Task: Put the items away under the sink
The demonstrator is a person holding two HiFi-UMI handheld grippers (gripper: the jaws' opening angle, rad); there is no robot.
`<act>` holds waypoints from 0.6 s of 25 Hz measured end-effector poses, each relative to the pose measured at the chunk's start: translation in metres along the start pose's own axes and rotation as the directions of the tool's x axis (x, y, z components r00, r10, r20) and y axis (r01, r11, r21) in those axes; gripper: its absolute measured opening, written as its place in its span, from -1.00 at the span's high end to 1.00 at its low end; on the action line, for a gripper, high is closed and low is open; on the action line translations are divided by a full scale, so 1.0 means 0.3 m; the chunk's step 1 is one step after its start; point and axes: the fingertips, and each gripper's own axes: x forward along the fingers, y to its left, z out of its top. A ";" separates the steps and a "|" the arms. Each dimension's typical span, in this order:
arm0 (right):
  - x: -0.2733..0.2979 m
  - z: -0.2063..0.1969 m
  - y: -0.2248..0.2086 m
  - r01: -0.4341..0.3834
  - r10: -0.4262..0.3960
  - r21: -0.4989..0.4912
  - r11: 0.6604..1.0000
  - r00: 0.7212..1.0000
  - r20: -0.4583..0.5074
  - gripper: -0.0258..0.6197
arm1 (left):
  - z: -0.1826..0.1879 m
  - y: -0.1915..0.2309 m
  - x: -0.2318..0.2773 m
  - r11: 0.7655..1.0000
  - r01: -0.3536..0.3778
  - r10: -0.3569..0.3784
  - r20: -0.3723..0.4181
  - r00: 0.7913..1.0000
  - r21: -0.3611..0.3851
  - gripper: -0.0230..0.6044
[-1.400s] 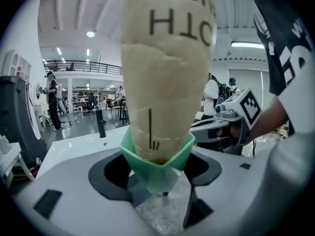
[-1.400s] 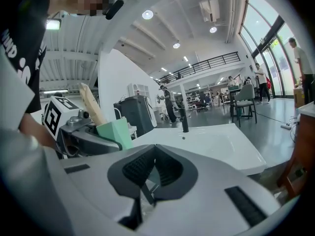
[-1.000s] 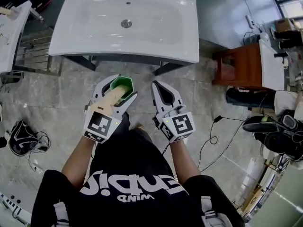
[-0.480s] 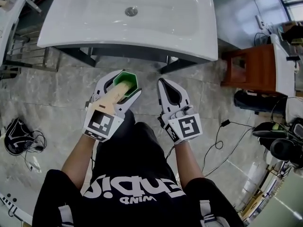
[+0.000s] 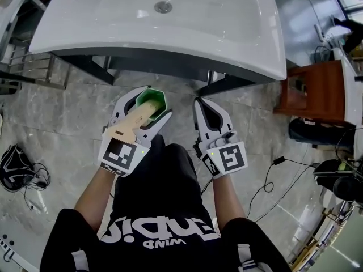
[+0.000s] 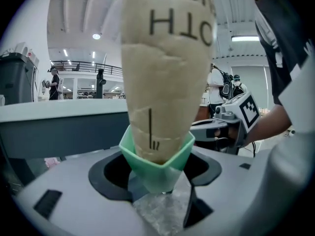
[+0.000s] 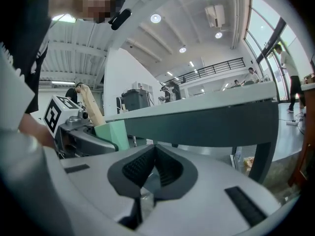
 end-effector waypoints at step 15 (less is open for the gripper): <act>0.094 -0.383 -0.047 -0.033 0.034 -0.022 0.999 0.998 0.061 0.86 | -0.349 0.032 0.157 1.000 0.012 -0.013 0.042 0.999 0.012 -0.08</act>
